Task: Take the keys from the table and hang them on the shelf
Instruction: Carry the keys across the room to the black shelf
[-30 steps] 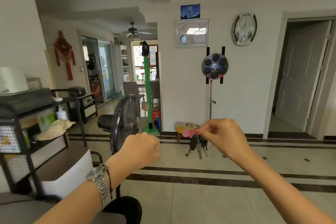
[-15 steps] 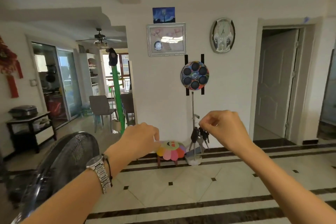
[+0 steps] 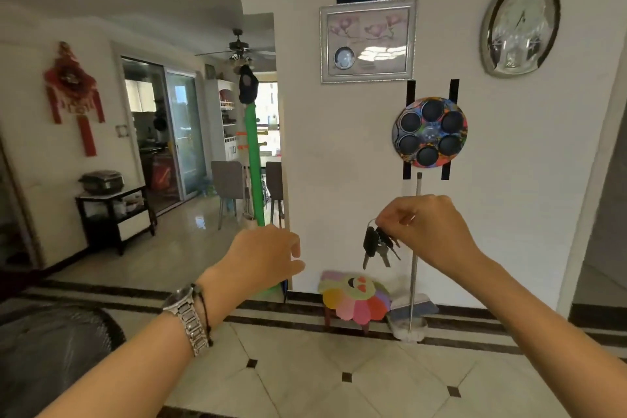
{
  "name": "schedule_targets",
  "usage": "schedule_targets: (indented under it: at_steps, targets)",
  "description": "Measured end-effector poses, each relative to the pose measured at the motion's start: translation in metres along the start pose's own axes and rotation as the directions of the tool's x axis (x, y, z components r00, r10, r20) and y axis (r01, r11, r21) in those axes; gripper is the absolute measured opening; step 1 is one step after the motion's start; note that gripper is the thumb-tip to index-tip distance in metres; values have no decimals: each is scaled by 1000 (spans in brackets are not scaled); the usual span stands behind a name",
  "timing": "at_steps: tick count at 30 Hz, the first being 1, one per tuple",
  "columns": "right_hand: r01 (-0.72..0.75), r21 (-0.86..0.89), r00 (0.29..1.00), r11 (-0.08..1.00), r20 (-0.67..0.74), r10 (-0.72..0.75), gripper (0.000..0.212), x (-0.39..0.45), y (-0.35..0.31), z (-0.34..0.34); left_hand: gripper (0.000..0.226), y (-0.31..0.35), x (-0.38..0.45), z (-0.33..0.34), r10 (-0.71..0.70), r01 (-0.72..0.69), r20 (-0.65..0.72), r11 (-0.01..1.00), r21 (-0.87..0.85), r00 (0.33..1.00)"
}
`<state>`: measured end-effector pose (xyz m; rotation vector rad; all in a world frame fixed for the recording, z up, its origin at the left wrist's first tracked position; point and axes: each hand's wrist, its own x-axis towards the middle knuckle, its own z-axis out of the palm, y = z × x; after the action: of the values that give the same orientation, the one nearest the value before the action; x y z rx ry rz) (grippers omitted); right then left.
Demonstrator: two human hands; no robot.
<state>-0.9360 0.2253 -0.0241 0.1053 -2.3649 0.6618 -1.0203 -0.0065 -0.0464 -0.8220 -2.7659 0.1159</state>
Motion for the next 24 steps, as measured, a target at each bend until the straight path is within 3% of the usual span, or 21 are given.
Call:
schedule_targets:
  at_steps: [3,8,18,24]
  targets:
    - [30,50,999,998,41,-32,5,55,25,41,23,-30,42,16,-81,81,56,997,-7,995]
    - [87,142,994,986,56,-96,7,136,50,132,25,-97,107,49,-177,178,36,984,-25,983]
    - [138,338,968,931,153,-200,7,303,29,303,22,-253,211,89,-340,345,68,934,-88,938]
    - [221,472,914,854,205,-350,6,390,-5,430,26,-348,240,114,-527,542,163,838,-64,834]
